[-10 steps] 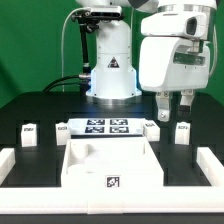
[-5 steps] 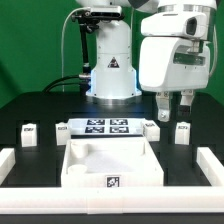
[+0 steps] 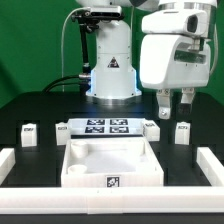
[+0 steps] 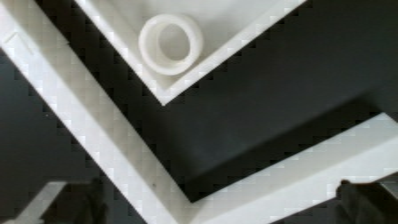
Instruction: Assemble one leg
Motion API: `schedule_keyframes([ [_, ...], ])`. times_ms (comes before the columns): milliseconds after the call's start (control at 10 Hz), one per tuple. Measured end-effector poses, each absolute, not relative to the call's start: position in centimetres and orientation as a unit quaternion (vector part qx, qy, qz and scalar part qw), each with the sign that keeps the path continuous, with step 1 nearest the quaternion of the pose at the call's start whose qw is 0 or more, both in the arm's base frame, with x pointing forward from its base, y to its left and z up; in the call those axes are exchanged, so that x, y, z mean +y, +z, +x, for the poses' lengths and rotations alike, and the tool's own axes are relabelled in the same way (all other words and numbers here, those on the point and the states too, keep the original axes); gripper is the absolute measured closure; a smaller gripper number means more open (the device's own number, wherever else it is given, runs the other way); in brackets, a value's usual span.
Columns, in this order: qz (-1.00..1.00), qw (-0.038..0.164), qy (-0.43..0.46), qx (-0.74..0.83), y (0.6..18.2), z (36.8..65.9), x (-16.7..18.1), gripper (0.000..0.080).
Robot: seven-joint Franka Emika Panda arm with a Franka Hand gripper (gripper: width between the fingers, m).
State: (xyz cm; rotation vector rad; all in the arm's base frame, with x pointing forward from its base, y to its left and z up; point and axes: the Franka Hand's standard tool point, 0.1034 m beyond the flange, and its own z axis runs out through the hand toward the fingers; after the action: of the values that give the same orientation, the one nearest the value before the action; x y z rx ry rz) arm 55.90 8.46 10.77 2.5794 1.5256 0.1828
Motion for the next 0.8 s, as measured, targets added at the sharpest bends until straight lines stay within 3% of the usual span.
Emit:
schedule_keyframes([
  [300,0.744,0.065,0.019,0.664,8.8,53.6,6.4,0.015],
  [800,0.724,0.063,0.008,0.686,8.5,53.6,6.2,0.015],
])
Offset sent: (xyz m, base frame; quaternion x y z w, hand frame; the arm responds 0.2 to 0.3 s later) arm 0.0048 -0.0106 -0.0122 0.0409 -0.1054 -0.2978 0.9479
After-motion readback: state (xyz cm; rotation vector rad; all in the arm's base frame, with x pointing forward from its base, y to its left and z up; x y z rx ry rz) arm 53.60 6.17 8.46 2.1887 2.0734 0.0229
